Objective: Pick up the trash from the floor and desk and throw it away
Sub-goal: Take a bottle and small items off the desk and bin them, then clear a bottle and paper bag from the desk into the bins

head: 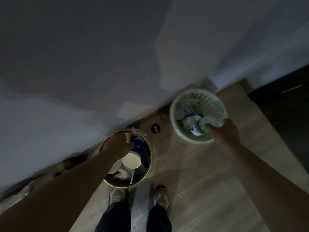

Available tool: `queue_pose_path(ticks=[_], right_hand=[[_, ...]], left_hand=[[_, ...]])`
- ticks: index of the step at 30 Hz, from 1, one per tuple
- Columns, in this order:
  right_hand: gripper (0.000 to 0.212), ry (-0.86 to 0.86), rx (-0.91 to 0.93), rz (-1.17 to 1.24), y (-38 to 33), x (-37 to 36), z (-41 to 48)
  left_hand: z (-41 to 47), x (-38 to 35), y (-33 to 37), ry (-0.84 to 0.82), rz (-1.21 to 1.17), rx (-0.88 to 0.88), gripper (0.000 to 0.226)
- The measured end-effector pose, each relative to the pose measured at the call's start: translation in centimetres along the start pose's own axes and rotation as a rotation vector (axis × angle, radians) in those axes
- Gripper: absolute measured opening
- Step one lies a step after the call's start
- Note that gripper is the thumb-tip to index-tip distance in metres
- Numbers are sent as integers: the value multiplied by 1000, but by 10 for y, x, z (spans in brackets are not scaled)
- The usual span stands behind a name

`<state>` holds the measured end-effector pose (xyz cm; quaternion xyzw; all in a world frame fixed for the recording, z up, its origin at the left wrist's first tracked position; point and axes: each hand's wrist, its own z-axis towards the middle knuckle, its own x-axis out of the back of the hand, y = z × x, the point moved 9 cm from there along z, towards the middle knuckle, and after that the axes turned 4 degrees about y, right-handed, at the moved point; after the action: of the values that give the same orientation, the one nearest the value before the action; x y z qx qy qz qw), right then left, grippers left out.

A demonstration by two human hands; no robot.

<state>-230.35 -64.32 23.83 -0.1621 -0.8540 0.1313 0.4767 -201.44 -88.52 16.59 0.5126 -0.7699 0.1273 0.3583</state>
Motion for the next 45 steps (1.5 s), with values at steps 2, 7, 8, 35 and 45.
queue_pose_path(ticks=[2, 7, 8, 35, 45], right_hand=[[71, -24, 36, -49, -9, -4, -10], [52, -100, 78, -73, -16, -5, -37], [50, -115, 90, -84, -17, -3, -43], [55, -4, 1186, -387, -289, 307, -367], [51, 69, 1710, -396, -384, 327, -632]], left_hand=[[-3, 7, 10, 35, -1, -42, 31], [-20, 25, 20, 58, -11, -32, 31], [-25, 30, 23, 59, -13, -39, 30], [-413, 382, 133, 574, -12, -409, 36], [-644, 476, -22, 950, -4, -199, 38]])
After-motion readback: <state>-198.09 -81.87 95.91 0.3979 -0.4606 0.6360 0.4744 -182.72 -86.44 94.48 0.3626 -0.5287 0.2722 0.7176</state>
